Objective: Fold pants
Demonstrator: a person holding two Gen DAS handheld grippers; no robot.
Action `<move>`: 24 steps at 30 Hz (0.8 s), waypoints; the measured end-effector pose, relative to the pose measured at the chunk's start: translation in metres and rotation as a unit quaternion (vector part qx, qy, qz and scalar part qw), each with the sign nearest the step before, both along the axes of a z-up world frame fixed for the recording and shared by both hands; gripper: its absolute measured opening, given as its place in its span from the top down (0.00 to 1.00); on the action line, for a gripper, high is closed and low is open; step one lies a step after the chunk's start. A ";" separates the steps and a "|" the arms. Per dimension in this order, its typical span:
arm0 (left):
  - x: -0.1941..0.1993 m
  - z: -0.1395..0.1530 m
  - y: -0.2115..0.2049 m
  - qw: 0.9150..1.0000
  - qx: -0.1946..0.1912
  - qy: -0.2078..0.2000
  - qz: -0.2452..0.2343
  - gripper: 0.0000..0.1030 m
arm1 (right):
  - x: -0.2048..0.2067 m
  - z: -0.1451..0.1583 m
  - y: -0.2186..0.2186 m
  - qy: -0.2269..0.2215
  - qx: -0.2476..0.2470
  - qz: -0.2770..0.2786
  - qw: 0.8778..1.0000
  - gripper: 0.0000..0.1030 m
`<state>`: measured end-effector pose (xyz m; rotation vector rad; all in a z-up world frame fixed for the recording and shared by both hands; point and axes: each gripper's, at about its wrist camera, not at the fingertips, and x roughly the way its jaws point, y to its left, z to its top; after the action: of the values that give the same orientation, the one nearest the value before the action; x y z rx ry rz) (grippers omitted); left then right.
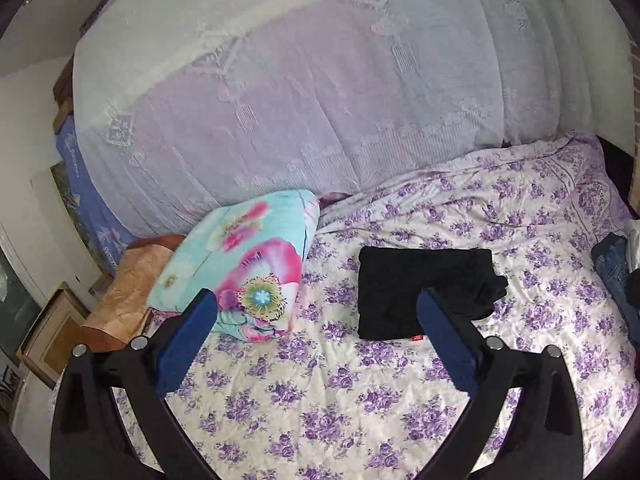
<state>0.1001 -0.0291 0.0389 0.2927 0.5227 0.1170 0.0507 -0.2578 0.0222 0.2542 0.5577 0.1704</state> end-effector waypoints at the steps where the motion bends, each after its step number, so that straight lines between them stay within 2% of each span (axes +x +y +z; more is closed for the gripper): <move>1: -0.012 0.007 -0.002 1.000 -0.007 -0.003 -0.003 0.05 | -0.007 0.003 0.000 0.000 -0.004 -0.006 1.000 0.03; 5: -0.051 0.028 -0.010 0.999 -0.031 -0.007 0.003 0.05 | -0.033 0.009 -0.002 -0.001 -0.008 -0.014 1.000 0.03; 10: -0.072 0.040 -0.021 0.999 -0.037 -0.020 -0.018 0.05 | -0.057 0.016 0.004 -0.013 -0.022 -0.027 0.999 0.03; 17: -0.081 0.049 -0.013 0.997 -0.045 -0.038 -0.050 0.05 | -0.071 0.031 0.036 -0.021 -0.068 -0.042 0.997 0.03; 24: -0.076 0.047 0.002 0.995 -0.067 -0.026 -0.062 0.05 | -0.076 0.031 0.056 -0.016 -0.076 -0.049 0.996 0.03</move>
<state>0.0245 -0.0268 0.0856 0.1889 0.4568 -0.0303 -0.0251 -0.2020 0.0531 0.1311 0.5224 0.0362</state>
